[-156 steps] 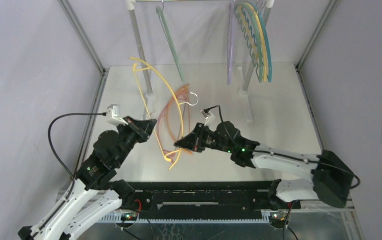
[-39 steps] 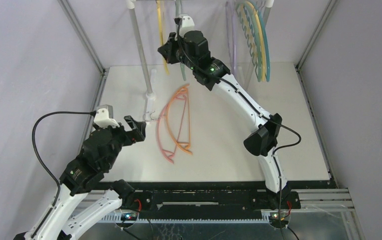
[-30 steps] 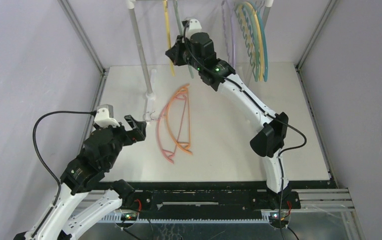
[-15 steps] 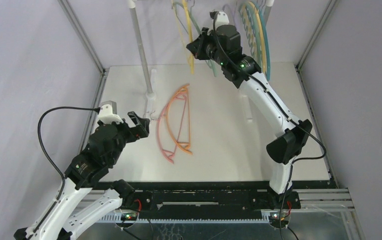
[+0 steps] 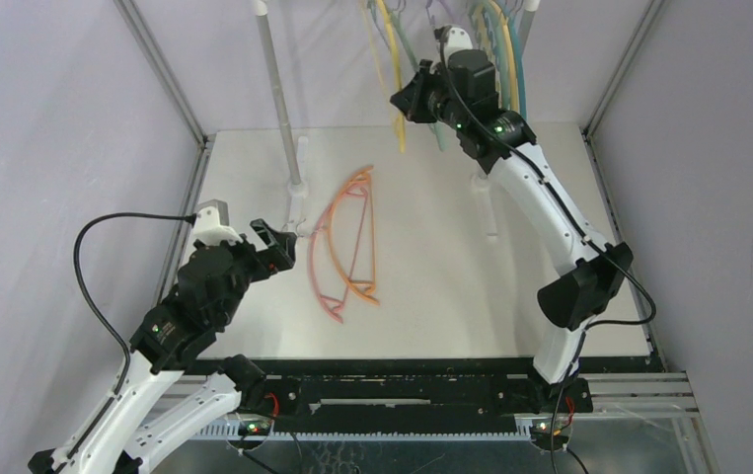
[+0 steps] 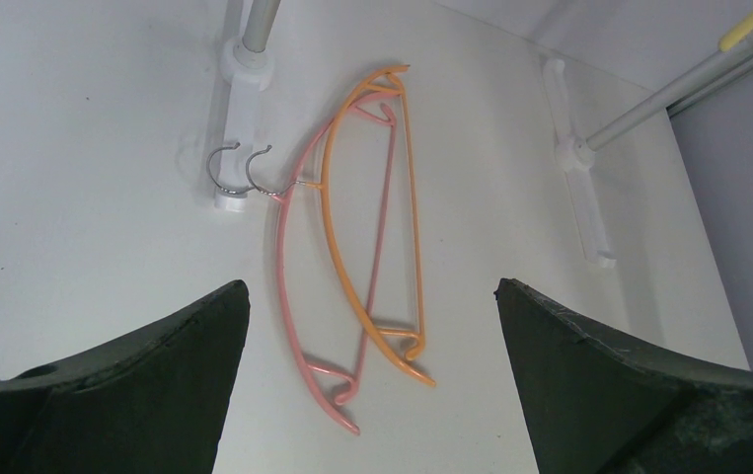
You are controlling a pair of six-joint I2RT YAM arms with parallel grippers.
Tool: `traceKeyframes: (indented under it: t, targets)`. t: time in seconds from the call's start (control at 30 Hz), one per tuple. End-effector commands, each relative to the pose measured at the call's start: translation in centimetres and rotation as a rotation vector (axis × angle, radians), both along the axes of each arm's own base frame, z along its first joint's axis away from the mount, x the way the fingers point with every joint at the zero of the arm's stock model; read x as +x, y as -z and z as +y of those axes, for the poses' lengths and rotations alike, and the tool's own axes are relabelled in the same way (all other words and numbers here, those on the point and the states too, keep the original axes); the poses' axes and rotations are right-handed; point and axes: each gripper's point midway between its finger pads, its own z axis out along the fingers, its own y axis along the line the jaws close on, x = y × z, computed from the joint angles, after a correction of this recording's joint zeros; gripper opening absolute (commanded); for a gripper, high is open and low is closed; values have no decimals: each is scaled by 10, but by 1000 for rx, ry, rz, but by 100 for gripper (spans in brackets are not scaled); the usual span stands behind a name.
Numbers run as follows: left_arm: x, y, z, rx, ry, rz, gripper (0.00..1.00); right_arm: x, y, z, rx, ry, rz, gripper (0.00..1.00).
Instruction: Organize the hangers
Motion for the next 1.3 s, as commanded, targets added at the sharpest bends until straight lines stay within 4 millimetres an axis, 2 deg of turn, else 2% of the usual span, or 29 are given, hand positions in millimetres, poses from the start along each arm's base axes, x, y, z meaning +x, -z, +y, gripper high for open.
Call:
traceKeyframes:
  t: [0.0, 0.2, 0.37, 0.5, 0.7, 0.83, 1.0, 1.23, 1.27]
  targets:
    - [9, -10, -2, -39, -26, -42, 99, 9, -3, -61, -19, 172, 23, 0]
    - [15, -8, -6, -42, -29, -40, 99, 13, 3, -89, -48, 221, 47, 0]
    - [20, -8, -11, -52, -32, -38, 100, 13, 9, -98, -65, 221, 66, 1]
    - [24, -4, -13, -58, -40, -30, 99, 11, 15, -101, -93, 227, 82, 17]
    - [28, 4, -12, -39, -58, -9, 100, 4, 27, -103, -124, 208, 108, 32]
    - [30, 5, -14, -28, -53, 0, 99, 0, 32, -108, -132, 226, 111, 48]
    - [30, 8, -16, -16, -45, 14, 99, -11, 22, -113, -122, 234, 88, 65]
    - [36, 20, -17, 28, -62, 73, 99, -49, -21, -130, -137, 286, -32, 80]
    - [36, 22, -19, 25, -59, 79, 99, -53, -20, -131, -146, 289, -35, 81]
